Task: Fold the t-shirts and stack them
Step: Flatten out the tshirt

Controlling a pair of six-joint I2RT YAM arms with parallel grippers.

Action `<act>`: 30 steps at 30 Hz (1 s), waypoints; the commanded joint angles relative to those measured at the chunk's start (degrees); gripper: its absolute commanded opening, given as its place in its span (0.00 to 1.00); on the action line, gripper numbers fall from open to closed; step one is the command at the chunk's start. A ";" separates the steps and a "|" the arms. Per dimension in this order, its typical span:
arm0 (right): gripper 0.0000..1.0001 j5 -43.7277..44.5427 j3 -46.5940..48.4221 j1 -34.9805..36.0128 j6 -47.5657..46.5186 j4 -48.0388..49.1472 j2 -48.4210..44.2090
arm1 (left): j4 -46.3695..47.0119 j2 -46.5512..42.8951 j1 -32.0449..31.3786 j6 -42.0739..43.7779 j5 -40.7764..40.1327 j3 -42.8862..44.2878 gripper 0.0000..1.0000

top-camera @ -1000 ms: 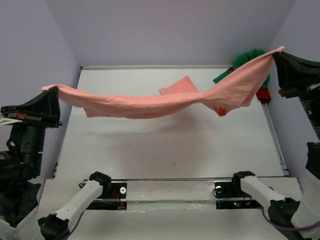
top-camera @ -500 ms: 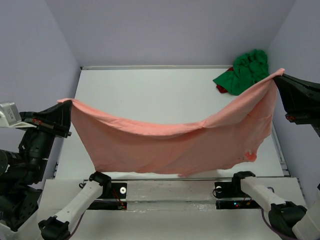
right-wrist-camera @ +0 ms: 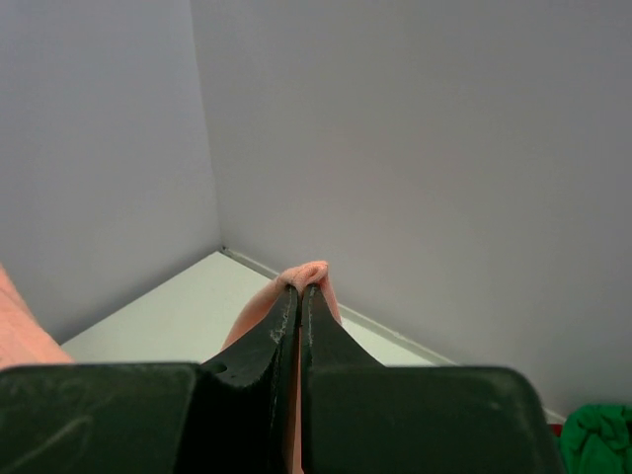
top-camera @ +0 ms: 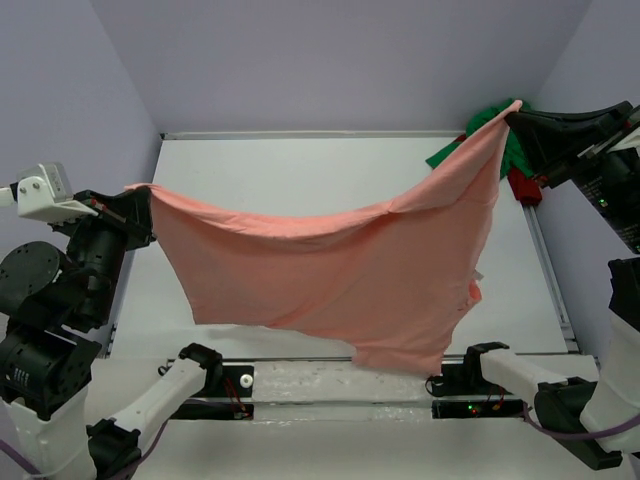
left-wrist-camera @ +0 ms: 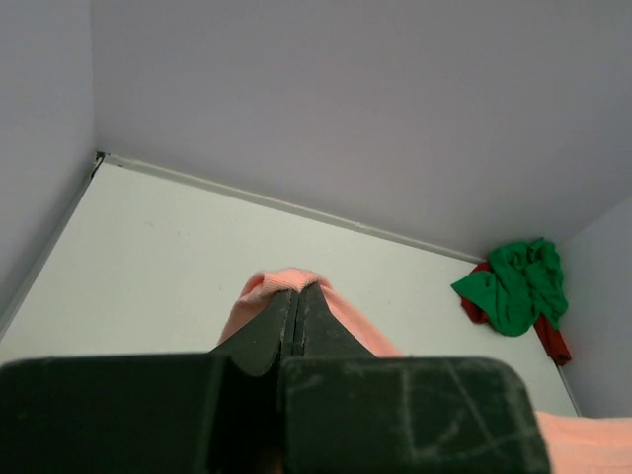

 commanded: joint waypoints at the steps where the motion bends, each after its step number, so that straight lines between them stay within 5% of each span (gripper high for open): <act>1: 0.00 1.11 -0.41 0.21 -0.56 2.31 -2.48 | 0.14 0.50 0.33 -0.50 -3.27 -0.04 0.00; 14: 0.00 3.39 1.00 0.21 -0.82 0.39 -5.64 | -4.60 -1.34 0.24 -1.19 -8.00 2.86 0.00; 19: 0.00 13.58 0.64 0.21 -3.72 -0.14 -6.70 | -9.18 -3.01 -0.19 -2.61 -17.93 5.49 0.00; 30: 0.00 24.84 0.56 0.21 -7.33 -0.32 -3.01 | -10.59 -3.80 -1.78 -2.08 -22.87 6.11 0.00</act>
